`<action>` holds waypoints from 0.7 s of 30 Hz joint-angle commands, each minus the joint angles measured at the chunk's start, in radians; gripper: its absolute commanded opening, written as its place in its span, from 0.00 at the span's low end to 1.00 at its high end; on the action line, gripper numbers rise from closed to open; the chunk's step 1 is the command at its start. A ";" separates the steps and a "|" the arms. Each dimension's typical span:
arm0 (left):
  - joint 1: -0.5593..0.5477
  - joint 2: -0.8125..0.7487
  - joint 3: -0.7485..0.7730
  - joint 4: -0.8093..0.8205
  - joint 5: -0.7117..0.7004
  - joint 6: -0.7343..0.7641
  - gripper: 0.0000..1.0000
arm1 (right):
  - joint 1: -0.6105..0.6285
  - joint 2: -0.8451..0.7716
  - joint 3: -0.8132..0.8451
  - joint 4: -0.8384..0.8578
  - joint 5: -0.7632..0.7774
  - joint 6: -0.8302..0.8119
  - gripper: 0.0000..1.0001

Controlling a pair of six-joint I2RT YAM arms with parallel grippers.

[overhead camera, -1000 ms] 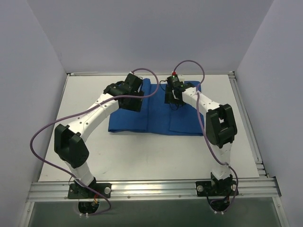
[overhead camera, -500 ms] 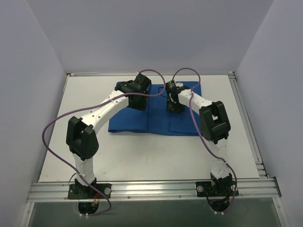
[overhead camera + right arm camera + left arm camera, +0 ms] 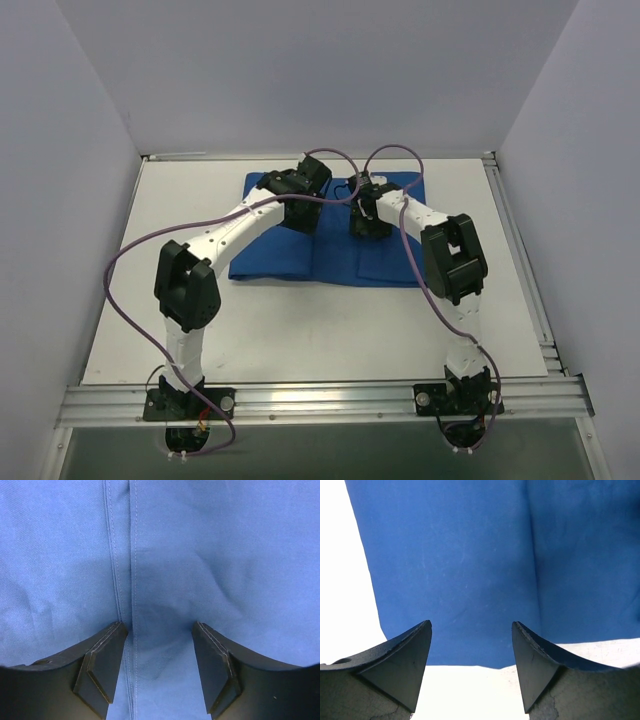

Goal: Open and lay out the surgical kit
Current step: Open the surgical kit at the center of the board.

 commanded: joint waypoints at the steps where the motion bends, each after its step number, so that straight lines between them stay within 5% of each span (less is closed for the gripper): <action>1: 0.000 0.033 0.067 -0.018 -0.019 0.004 0.74 | 0.009 -0.052 -0.007 -0.027 -0.007 0.002 0.58; 14: 0.002 0.021 0.049 -0.004 -0.010 -0.004 0.74 | 0.012 -0.021 -0.020 0.020 -0.098 -0.011 0.58; 21: 0.003 0.016 0.035 -0.001 0.005 -0.016 0.74 | 0.009 -0.009 -0.034 -0.052 0.000 0.005 0.52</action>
